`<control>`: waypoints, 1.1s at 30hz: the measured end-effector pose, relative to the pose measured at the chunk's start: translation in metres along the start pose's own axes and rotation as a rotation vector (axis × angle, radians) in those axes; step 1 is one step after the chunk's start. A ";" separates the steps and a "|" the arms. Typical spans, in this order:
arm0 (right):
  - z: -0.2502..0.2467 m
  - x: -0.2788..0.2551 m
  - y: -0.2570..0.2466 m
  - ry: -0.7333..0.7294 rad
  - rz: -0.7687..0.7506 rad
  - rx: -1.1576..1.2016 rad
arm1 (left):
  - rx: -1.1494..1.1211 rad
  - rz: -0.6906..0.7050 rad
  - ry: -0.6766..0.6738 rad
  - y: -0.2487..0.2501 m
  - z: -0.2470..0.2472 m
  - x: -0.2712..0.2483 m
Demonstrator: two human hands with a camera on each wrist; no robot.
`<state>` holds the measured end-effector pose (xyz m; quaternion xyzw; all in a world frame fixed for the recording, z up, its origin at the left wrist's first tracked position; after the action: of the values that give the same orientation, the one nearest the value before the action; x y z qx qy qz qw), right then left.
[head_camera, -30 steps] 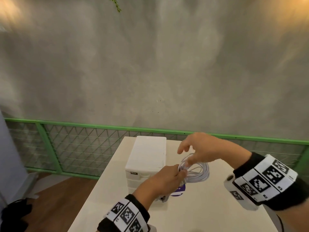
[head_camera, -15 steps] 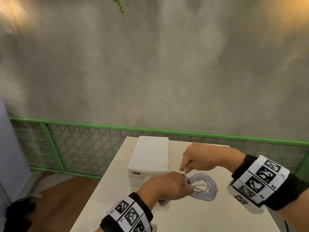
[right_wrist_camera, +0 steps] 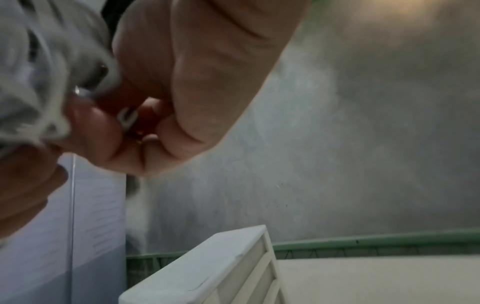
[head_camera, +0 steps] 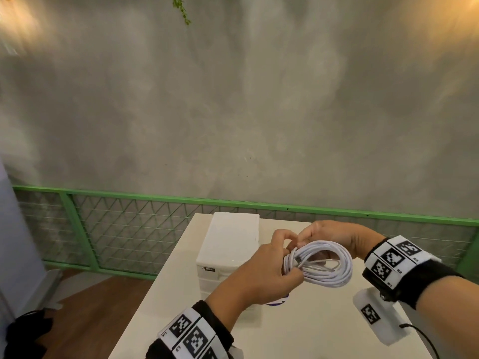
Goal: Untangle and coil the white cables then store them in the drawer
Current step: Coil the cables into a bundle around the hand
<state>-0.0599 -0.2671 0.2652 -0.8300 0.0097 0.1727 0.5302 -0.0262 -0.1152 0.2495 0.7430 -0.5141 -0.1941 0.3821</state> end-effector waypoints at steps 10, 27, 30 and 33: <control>0.006 -0.001 0.033 0.123 -0.057 0.370 | -0.139 0.015 0.084 -0.001 -0.002 0.008; 0.021 0.000 0.043 0.430 -0.187 0.712 | -0.091 -0.175 0.119 -0.031 -0.001 0.021; 0.018 -0.004 0.046 0.393 -0.229 0.740 | -0.102 -0.162 0.118 -0.030 0.000 0.020; 0.015 -0.005 0.052 0.365 -0.255 0.720 | -0.115 -0.160 0.107 -0.032 0.003 0.018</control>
<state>-0.0792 -0.2773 0.2157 -0.6032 0.0602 -0.0585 0.7931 -0.0013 -0.1270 0.2248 0.7677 -0.4199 -0.2134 0.4344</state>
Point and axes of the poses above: each hand's wrist, its own x-axis towards the middle knuckle, its own z-axis out of the palm, y = z × x, the point moved 3 cm from there along x, towards the middle knuckle, and after that the axes turned 3 degrees about -z, right-handed, at the moved point
